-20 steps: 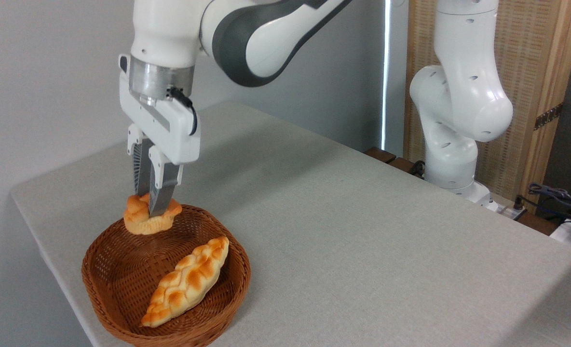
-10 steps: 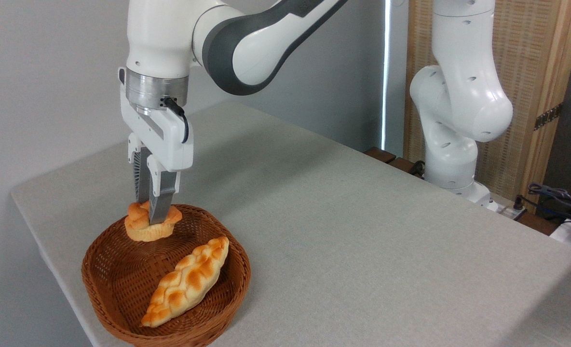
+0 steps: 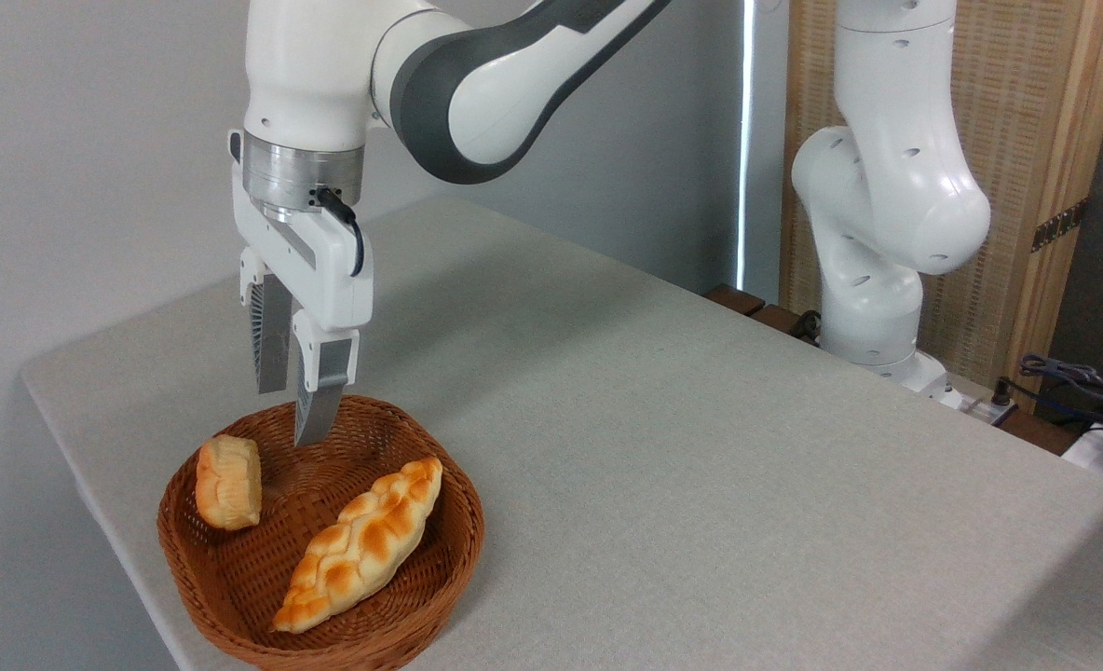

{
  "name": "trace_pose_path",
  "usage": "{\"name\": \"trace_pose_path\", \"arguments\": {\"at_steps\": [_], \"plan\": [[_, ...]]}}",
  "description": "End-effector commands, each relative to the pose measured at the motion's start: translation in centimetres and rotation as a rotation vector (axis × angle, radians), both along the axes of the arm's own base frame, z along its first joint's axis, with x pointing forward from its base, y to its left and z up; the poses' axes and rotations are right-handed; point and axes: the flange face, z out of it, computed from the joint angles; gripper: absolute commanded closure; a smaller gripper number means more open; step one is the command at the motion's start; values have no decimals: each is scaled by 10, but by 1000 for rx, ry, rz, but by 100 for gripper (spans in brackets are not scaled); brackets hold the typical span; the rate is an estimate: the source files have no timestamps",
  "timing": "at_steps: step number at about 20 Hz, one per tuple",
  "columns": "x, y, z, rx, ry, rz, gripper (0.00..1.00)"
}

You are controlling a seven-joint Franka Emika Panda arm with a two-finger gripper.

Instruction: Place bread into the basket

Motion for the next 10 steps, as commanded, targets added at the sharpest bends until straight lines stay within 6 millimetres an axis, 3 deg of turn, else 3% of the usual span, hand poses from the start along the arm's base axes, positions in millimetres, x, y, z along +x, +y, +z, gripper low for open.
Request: {"name": "trace_pose_path", "arguments": {"at_steps": [1, 4, 7, 10], "plan": [[-1, -2, 6, 7, 1, 4, 0], [-5, 4, 12, 18, 60, 10, 0], [-7, 19, 45, 39, 147, 18, 0], [-12, 48, 75, 92, 228, 51, 0]]}}
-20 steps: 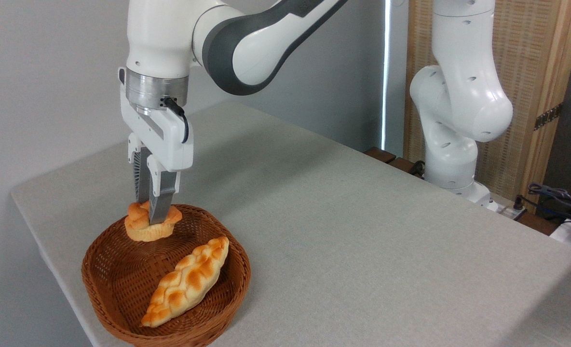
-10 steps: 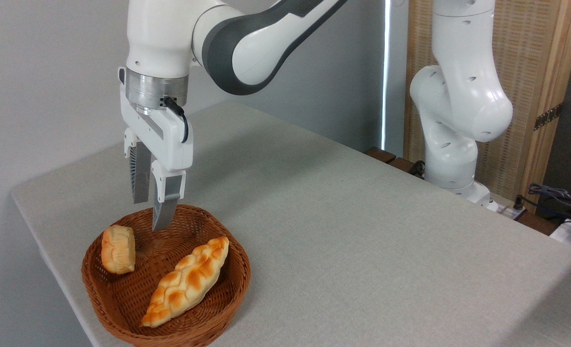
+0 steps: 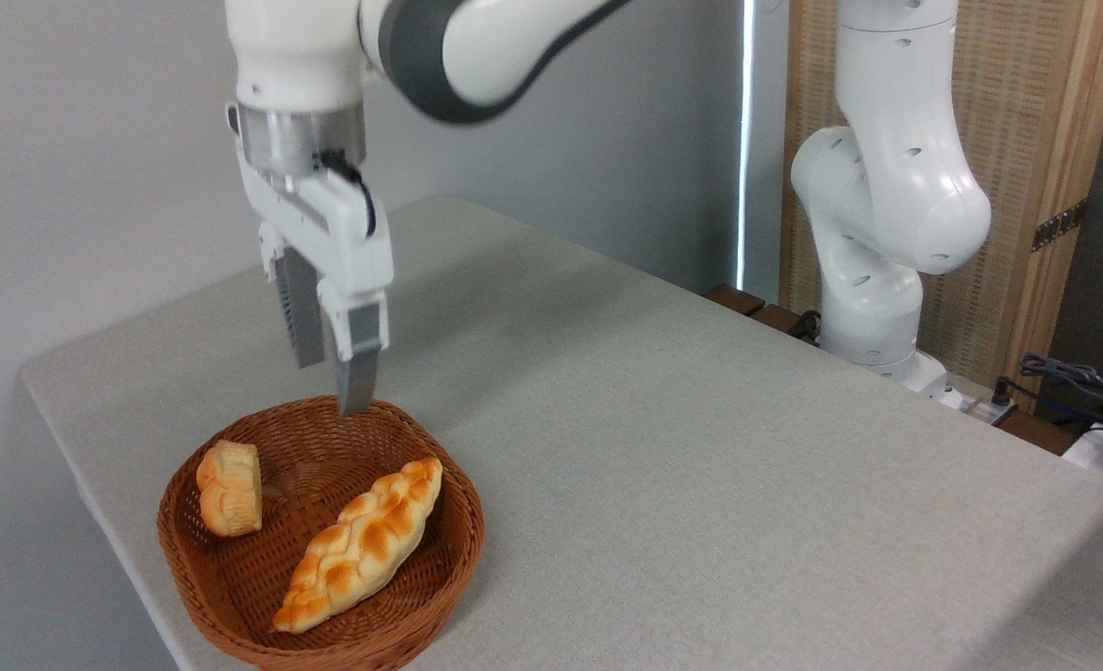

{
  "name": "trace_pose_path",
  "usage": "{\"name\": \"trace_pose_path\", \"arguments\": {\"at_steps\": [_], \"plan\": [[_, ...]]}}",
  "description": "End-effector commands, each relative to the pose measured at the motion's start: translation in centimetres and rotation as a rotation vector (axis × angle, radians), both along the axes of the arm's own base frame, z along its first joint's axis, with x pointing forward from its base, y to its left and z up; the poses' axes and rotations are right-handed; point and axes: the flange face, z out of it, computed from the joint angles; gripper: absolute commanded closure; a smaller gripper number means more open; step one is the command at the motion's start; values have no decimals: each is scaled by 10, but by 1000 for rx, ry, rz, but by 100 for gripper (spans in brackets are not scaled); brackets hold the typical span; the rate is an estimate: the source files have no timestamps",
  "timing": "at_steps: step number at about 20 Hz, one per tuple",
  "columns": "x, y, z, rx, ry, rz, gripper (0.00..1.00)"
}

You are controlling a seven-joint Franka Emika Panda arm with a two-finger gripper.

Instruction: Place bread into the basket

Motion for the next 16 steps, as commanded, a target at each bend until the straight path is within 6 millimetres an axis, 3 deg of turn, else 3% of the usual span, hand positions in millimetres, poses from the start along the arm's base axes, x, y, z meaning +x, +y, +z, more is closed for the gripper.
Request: {"name": "trace_pose_path", "arguments": {"at_steps": [1, 6, 14, 16], "plan": [[-5, 32, 39, 65, 70, 46, 0], [-7, 70, 62, 80, 103, 106, 0], [-16, 73, 63, 52, 181, 111, 0], [-15, 84, 63, -14, 188, 136, 0]]}}
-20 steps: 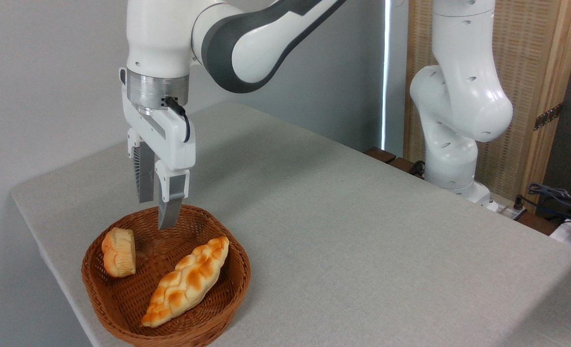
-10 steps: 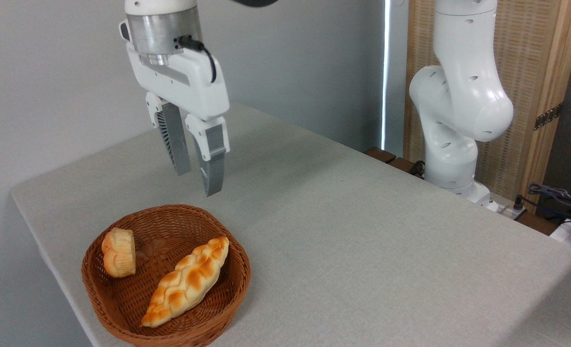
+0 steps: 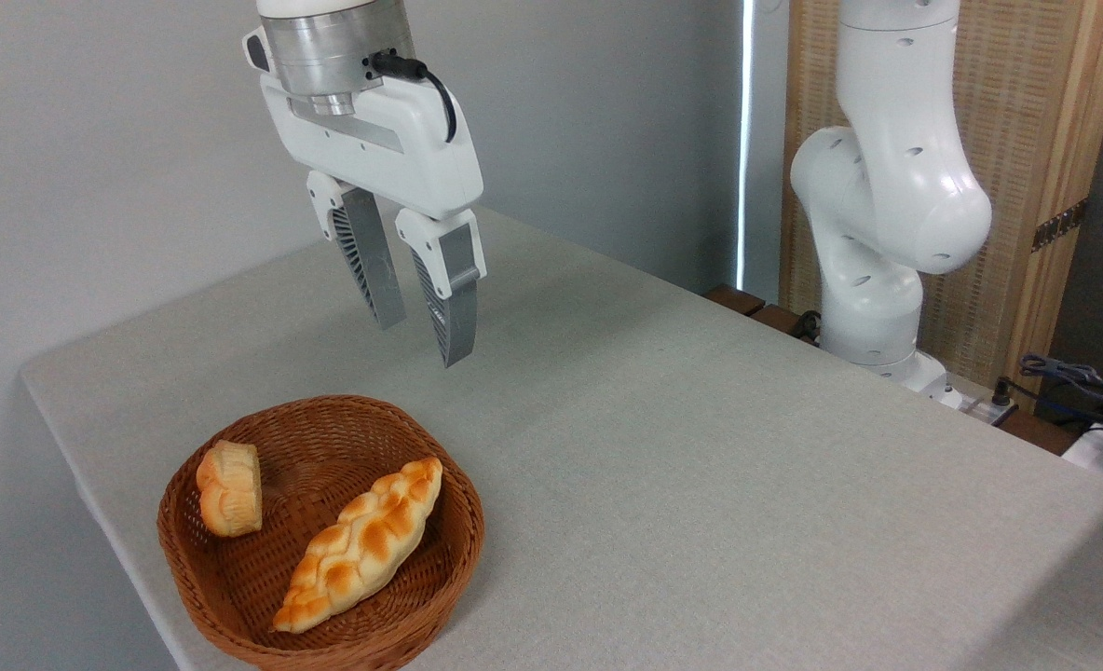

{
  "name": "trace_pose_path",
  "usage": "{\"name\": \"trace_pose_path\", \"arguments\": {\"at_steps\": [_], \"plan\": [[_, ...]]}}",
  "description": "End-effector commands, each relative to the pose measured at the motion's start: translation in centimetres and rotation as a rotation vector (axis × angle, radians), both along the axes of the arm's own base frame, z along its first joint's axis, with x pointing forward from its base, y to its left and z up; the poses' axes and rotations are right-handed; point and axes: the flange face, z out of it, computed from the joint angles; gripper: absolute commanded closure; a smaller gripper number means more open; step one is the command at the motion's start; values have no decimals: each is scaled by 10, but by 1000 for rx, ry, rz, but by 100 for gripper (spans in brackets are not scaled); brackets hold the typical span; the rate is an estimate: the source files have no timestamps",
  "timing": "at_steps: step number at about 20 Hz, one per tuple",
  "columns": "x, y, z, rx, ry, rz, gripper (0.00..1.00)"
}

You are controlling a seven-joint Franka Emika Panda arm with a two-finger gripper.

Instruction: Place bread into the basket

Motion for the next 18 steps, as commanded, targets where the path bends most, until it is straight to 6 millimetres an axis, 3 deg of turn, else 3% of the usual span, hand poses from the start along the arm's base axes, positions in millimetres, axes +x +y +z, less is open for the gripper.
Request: {"name": "trace_pose_path", "arguments": {"at_steps": [1, 11, 18], "plan": [[1, 13, 5, -85, 16, 46, 0], [0, 9, 6, -85, 12, 37, 0], [-3, 21, 10, -96, 4, -36, 0]]}}
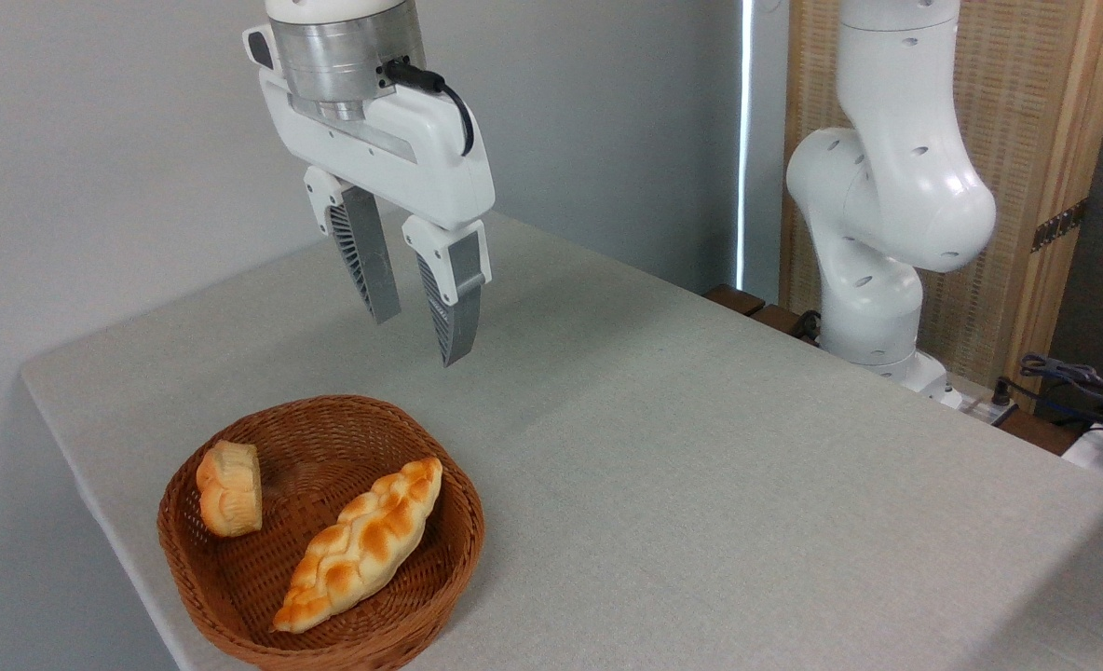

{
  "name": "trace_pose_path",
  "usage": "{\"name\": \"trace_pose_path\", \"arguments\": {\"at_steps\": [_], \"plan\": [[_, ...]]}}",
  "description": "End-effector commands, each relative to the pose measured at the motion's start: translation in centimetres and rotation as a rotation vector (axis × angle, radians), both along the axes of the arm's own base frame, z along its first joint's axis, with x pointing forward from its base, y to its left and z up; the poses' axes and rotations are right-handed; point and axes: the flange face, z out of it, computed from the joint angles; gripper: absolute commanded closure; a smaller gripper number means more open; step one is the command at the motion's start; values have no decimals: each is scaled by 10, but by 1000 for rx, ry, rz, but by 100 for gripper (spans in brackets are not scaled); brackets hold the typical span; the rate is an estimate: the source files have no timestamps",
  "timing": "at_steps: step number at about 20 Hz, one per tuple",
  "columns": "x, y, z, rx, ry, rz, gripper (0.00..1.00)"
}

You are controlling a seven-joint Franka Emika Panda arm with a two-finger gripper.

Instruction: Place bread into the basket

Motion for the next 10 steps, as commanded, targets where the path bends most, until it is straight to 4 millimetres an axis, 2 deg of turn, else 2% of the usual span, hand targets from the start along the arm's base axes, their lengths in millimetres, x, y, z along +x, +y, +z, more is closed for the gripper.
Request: {"name": "trace_pose_path", "arguments": {"at_steps": [1, 10], "plan": [[-5, 7, 8, -23, 0, -60, 0], [-7, 1, 6, -25, 7, -63, 0]]}}
